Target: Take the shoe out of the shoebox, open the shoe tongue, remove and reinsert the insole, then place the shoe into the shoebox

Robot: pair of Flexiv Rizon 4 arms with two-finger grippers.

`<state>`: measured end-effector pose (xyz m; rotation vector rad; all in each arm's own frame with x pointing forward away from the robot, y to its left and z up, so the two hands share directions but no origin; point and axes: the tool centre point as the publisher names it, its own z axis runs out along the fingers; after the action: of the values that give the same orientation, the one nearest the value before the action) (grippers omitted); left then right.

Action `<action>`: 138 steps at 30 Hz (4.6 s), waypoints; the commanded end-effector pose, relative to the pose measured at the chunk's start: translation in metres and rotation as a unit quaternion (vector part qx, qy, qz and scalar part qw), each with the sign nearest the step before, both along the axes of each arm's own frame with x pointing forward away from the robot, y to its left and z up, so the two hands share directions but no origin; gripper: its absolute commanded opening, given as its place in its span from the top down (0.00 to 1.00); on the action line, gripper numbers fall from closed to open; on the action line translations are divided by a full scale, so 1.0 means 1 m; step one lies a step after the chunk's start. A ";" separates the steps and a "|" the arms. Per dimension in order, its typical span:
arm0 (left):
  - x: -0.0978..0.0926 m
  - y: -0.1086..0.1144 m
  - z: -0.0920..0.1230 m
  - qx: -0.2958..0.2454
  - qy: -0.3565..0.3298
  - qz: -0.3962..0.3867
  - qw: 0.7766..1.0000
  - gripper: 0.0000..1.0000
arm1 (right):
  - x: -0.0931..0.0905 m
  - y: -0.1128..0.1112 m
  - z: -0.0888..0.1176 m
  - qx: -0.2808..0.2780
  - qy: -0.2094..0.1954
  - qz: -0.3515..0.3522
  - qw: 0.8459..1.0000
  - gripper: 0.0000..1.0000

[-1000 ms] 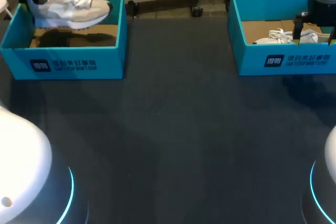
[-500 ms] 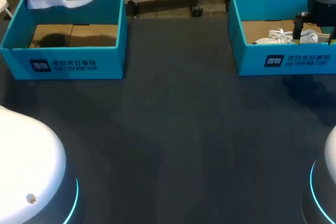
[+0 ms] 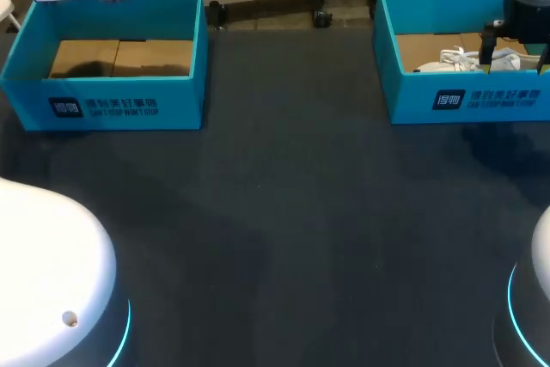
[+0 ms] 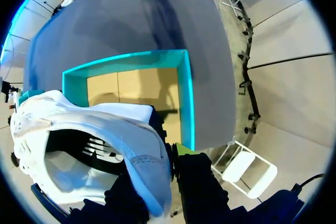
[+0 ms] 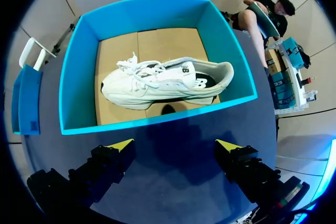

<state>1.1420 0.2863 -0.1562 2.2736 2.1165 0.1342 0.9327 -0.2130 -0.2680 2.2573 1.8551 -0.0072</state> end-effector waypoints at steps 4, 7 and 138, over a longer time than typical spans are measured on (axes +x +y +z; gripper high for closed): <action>-0.005 0.000 0.000 0.000 -0.013 0.000 1.000 1.00 | 0.000 0.000 0.000 0.000 0.000 0.000 1.000 0.00; -0.011 -0.004 0.001 0.002 -0.010 0.006 1.000 1.00 | 0.000 0.000 0.000 0.000 0.000 0.000 1.000 0.00; -0.392 -0.355 -0.212 0.109 0.009 0.090 0.990 1.00 | 0.000 0.000 0.000 0.000 0.000 0.000 1.000 0.00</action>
<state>0.7480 -0.0624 -0.3608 2.1868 2.4188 0.3559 0.9327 -0.2130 -0.2680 2.2572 1.8552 -0.0071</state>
